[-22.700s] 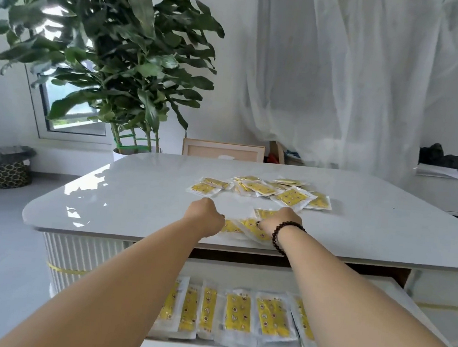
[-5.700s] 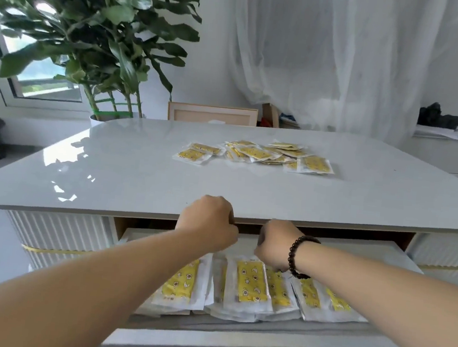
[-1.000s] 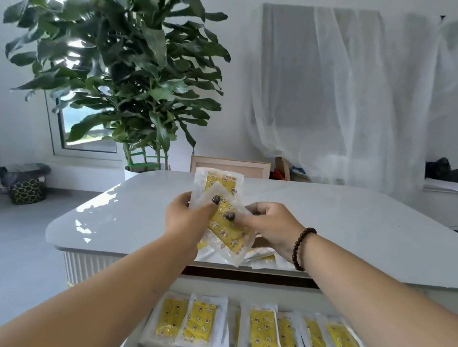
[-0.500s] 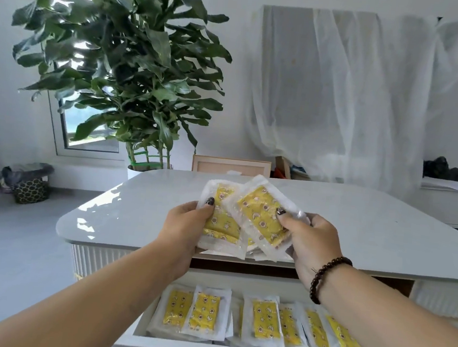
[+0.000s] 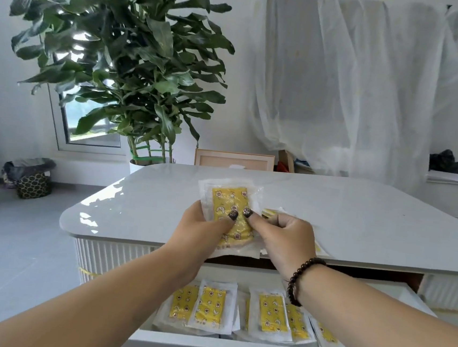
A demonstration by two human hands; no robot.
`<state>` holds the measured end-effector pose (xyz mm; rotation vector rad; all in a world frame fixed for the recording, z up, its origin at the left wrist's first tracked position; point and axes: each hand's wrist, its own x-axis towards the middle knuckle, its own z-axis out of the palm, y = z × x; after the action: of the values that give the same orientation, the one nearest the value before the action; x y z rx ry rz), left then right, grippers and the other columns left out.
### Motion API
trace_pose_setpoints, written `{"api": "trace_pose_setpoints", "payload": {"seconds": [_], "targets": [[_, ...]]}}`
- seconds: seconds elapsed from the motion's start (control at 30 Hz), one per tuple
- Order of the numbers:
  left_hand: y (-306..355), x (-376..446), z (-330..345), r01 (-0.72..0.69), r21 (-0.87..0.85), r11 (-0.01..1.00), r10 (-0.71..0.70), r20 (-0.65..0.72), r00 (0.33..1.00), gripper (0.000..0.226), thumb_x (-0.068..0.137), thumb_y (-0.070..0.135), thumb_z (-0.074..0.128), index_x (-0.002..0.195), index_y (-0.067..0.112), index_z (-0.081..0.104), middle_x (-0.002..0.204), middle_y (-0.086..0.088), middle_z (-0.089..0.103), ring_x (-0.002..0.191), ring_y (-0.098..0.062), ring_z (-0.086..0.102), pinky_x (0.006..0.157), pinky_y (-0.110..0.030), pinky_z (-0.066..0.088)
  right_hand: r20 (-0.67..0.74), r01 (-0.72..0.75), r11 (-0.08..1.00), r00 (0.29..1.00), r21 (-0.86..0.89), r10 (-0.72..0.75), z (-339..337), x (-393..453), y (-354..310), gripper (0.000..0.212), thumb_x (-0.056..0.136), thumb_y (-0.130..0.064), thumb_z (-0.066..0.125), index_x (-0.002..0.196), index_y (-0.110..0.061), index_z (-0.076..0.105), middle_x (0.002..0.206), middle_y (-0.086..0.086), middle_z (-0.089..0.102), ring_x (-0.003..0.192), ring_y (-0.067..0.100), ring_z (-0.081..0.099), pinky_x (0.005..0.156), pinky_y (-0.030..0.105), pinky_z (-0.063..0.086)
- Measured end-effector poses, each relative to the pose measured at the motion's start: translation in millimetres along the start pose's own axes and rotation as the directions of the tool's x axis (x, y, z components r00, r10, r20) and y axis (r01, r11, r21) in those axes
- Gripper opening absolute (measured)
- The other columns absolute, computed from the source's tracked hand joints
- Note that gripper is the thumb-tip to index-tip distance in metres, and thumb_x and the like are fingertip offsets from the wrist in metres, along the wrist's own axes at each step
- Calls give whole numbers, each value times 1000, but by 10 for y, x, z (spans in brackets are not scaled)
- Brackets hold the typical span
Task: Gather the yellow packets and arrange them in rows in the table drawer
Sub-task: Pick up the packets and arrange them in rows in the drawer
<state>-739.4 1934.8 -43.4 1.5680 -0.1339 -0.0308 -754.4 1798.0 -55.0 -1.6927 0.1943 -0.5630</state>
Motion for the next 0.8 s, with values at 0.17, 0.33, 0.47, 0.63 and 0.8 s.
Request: {"api": "trace_pose_setpoints", "payload": {"seconds": [0.17, 0.33, 0.47, 0.63, 0.8], "targets": [[12, 217, -216, -16, -41, 999, 8, -188, 982, 22, 87, 6, 63, 106, 15, 58, 100, -8, 71, 93, -27, 70, 90, -46, 54, -63, -6, 1000, 998, -10, 6, 36, 485, -57, 39, 82, -30, 70, 54, -6, 58, 62, -1, 67, 56, 13, 55, 61, 26, 49], [-25, 498, -542, 23, -28, 999, -32, -403, 915, 34, 87, 9, 63, 119, 11, 52, 106, -10, 66, 94, -26, 66, 76, -37, 55, 151, -34, 942, 985, -333, 89, 248, 882, 110, 24, 81, -30, 69, 65, -15, 58, 71, 0, 64, 63, 16, 58, 57, 22, 44], [-121, 583, -653, 116, -12, 993, -109, -442, 890, 50, 86, 5, 64, 130, 9, 41, 108, -12, 62, 92, -30, 66, 76, -41, 59, 422, 333, 694, 905, -638, -46, 638, 880, 420, 29, 81, -39, 67, 100, -18, 61, 108, 1, 62, 96, 18, 56, 80, 26, 46], [-202, 598, -675, 142, 62, 988, -107, -391, 914, 98, 86, 0, 61, 151, 38, -2, 110, -5, 58, 94, -33, 67, 82, -51, 57, 687, 632, 327, 721, -703, 83, 927, 777, 681, 65, 84, -52, 59, 136, -16, 43, 135, 5, 51, 123, 28, 49, 101, 41, 41], [-216, 562, -673, 154, 236, 959, -63, -354, 933, 66, 91, 0, 55, 142, 40, 39, 100, -1, 61, 88, -28, 67, 82, -46, 57, 665, 600, 421, 747, -680, 9, 915, 854, 603, 26, 86, -28, 64, 104, -11, 72, 110, 6, 70, 99, 25, 64, 86, 34, 53]]}}
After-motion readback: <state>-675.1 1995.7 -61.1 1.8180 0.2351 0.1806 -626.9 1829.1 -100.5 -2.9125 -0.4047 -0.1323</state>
